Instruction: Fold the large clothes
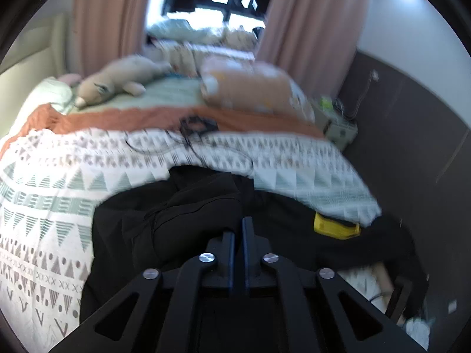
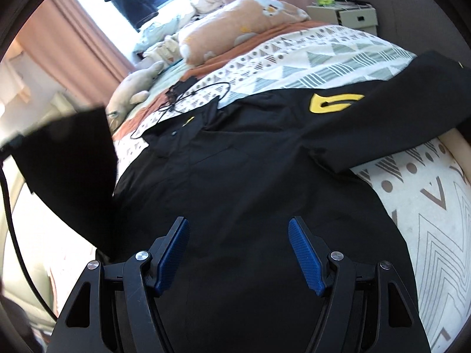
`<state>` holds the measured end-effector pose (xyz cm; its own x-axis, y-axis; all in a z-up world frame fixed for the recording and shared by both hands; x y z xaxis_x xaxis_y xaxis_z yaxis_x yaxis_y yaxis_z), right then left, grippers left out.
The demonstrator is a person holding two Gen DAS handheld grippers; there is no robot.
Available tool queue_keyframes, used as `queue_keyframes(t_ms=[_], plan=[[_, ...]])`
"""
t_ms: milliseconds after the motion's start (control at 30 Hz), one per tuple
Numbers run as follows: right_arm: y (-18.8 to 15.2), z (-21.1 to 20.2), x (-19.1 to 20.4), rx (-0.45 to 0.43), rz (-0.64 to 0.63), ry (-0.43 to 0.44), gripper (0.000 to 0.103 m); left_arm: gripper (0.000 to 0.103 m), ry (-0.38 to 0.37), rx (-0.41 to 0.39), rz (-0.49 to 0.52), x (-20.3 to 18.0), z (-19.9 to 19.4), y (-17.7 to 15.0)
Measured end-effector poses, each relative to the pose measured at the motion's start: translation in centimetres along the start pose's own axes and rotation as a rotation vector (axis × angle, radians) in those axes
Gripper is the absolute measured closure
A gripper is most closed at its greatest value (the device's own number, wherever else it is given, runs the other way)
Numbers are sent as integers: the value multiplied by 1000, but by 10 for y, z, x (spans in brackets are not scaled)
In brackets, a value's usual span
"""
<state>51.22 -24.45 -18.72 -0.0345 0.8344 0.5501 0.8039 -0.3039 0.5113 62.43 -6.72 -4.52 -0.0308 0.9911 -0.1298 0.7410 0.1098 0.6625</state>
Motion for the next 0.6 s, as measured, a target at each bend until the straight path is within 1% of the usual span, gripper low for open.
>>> queue_keyframes(t_ms=[33, 100, 167, 233, 300, 367, 467, 600], plan=[[1, 0, -3, -2, 17, 9, 33, 81, -25, 52, 27, -8, 13, -14], [3, -2, -7, -7, 35, 21, 33, 39, -75, 113, 40, -14, 29, -40], [3, -1, -7, -9, 35, 16, 33, 25, -93, 115, 18, -7, 34, -54], [2, 0, -5, -8, 24, 3, 33, 24, -111, 123, -9, 2, 35, -69], [1, 2, -3, -7, 12, -10, 33, 24, -115, 122, -50, 23, 31, -84], [1, 5, 3, -9, -12, -11, 33, 24, -87, 90, -93, 40, 23, -98], [-1, 12, 18, -10, -67, -12, 33, 24, -6, 69, -124, 79, 14, -121], [-10, 23, 46, -5, -169, -20, 33, 24, 31, 24, -172, 120, 3, -136]])
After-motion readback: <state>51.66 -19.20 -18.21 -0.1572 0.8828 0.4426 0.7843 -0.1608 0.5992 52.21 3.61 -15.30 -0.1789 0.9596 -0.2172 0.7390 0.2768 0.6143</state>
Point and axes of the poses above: each gripper's, at about its wrist camera, not at the fingertips, and z roughly the way its jaws point, x to its left, y to its top, the point moved 10 cm from there along z, roughly the way its jaws point, and after that the axes turned 8 degrees about y, right-handed, at the moved point
